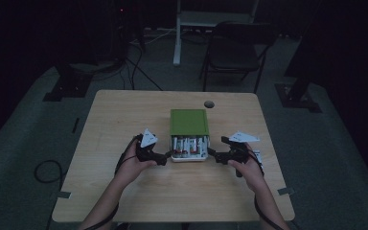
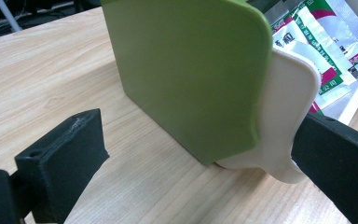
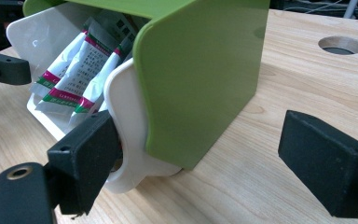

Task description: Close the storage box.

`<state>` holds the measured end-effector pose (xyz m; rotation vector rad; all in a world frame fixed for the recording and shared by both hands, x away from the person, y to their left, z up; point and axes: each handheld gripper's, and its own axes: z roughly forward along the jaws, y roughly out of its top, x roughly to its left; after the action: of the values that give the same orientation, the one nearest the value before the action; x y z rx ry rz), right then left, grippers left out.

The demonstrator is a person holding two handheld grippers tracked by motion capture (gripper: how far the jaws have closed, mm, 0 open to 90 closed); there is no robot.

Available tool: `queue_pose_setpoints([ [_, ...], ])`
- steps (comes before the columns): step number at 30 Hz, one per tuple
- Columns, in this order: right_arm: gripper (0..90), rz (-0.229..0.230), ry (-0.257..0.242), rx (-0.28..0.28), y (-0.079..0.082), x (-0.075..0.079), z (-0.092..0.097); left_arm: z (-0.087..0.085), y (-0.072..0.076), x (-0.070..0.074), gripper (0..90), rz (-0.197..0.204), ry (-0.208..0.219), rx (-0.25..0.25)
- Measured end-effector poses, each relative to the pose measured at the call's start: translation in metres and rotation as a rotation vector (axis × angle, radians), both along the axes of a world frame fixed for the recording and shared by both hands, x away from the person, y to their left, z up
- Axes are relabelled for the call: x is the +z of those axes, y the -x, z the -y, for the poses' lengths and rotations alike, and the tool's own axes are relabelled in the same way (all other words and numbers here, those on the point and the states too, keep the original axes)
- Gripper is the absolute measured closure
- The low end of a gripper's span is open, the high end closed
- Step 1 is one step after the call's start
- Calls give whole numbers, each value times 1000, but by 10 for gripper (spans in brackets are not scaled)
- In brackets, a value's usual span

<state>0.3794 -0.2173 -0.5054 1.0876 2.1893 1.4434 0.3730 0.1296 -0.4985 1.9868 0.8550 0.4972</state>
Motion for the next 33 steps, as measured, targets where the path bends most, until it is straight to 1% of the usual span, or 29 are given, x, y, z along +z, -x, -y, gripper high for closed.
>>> queue_pose_setpoints([
  [2,121,-3,-8,-7,-1,-1,0,0,-2,0,35,-4,7,10],
  [12,118,-8,-16,-55,-7,-2,-3,1,-8,-1,35,2,-12,30],
  [16,118,-7,-16,-70,-8,-2,-5,1,-12,-1,35,1,-7,47],
  [20,117,-8,-14,-91,-10,-1,-6,2,-14,-1,35,-4,-3,49],
  [24,111,-11,-13,-98,-11,-1,-7,3,-16,1,33,-2,-10,48],
  [27,115,-15,-17,-103,-10,-2,-8,4,-15,1,36,5,-17,48],
  [31,124,-18,-14,-101,-7,-2,-9,6,-10,2,36,-8,-2,34],
  [33,124,-15,-12,-97,-5,-1,-9,8,-6,4,35,-11,-1,16],
])
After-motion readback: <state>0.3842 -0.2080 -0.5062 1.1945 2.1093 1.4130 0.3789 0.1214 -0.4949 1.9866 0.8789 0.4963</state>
